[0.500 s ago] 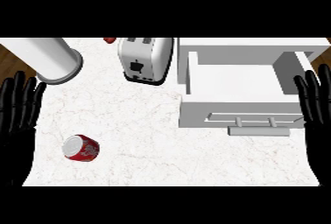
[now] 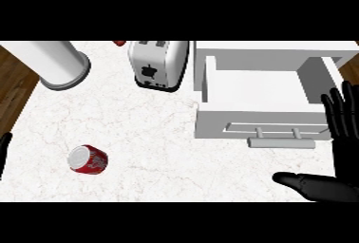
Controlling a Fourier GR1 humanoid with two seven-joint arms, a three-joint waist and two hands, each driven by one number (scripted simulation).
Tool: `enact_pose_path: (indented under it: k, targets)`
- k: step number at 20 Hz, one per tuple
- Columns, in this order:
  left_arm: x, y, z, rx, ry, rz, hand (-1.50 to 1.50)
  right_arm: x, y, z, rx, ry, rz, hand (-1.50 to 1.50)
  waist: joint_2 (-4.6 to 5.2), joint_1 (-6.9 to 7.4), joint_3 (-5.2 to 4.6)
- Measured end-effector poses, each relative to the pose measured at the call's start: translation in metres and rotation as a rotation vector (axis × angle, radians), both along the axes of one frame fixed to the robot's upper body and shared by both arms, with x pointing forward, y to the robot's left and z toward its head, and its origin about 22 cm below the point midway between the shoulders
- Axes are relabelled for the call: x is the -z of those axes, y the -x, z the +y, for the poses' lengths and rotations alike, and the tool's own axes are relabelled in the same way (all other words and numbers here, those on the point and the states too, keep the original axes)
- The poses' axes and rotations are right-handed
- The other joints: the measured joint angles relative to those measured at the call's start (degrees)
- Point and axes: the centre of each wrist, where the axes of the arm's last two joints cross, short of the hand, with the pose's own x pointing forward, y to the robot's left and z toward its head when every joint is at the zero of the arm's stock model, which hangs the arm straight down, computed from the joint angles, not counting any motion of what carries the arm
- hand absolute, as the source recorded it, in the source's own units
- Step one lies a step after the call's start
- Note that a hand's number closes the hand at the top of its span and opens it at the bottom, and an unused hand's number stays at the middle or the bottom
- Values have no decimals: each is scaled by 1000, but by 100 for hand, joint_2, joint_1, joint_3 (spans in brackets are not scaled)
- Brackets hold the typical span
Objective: Pick up the can, place it into the drawer and close the drawer
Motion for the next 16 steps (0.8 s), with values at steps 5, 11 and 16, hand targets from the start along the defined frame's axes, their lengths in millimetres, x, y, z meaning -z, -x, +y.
enact_pose_path:
  k: [5,11,16]
  targets:
    - [-8,23,16,-82,58,107,-150,3,10,-4,44,-16,95,-150,-7,-32,0]
    - [-14,30,16,-100,80,129,-150,3,16,-9,60,-24,113,-150,-5,-63,0]
    - [-15,23,14,-94,78,150,-150,7,11,-13,62,-17,118,-150,-1,-73,0]
